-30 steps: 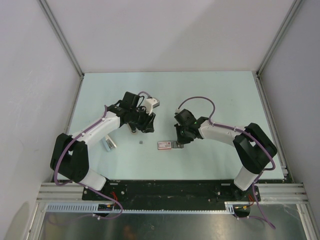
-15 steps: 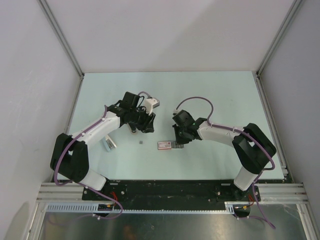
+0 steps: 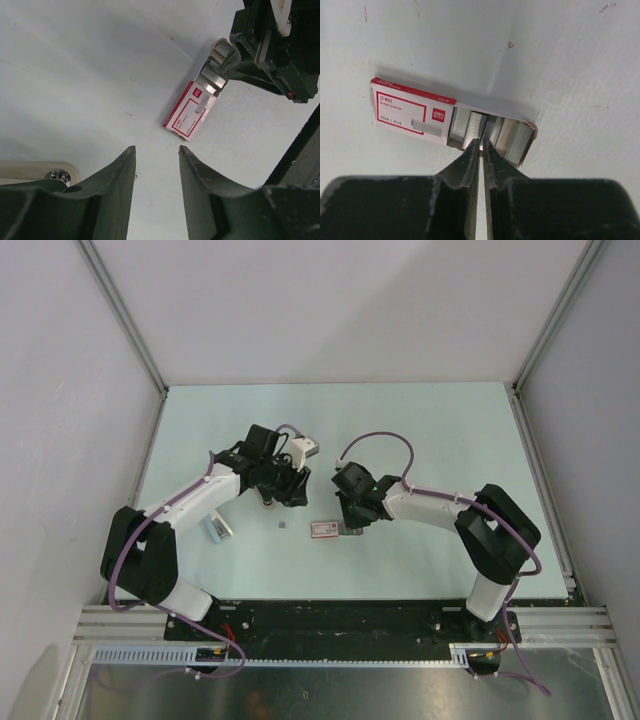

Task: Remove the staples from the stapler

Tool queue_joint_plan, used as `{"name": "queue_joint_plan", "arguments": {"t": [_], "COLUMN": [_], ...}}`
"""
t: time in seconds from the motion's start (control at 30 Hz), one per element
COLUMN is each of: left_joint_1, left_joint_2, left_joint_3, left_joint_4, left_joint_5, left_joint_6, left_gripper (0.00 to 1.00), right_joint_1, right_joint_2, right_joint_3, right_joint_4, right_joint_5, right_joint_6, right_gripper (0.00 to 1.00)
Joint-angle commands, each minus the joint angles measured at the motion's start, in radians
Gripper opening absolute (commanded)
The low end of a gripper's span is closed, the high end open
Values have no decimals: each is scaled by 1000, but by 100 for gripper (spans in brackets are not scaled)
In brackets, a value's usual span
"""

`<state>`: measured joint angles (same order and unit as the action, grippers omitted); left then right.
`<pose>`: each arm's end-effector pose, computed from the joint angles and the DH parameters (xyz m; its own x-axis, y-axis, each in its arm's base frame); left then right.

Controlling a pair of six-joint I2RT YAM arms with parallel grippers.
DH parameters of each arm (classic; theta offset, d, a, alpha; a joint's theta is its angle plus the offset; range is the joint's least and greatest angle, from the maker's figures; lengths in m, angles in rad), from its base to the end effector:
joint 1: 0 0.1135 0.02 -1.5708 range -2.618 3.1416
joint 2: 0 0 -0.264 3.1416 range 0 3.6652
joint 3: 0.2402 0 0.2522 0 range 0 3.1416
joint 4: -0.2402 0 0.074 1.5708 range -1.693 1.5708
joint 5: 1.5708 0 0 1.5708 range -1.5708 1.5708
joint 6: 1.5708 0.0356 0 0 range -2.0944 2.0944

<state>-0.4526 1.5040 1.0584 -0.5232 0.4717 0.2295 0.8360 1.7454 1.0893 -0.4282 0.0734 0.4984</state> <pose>0.2709 -0.1497 0.2383 -0.5805 0.5076 -0.6366 0.7733 0.5885 -0.2359 0.2351 0.2563 0.1748 -0.8633 -0.2443 -0.4416 -0.3464 0.9232 0.1665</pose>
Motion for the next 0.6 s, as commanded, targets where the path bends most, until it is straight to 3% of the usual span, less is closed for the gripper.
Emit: {"name": "queue_joint_plan", "arguments": {"t": [0.0, 0.27, 0.57], "left_joint_1": [5, 0, -55], "left_joint_2": [-27, 34, 97], "left_joint_3": [-9, -22, -24], "left_joint_4": [9, 10, 15], "left_joint_5": [18, -5, -34], "left_joint_6": [76, 104, 136], "left_gripper": [45, 44, 44], "right_joint_1": [18, -23, -140], "right_joint_2": [36, -42, -161], "right_joint_3": [24, 25, -92], "right_joint_4": [-21, -2, 17], "right_joint_5": [25, -58, -114], "right_joint_6": [-1, 24, 18], "right_gripper": [11, 19, 18]}}
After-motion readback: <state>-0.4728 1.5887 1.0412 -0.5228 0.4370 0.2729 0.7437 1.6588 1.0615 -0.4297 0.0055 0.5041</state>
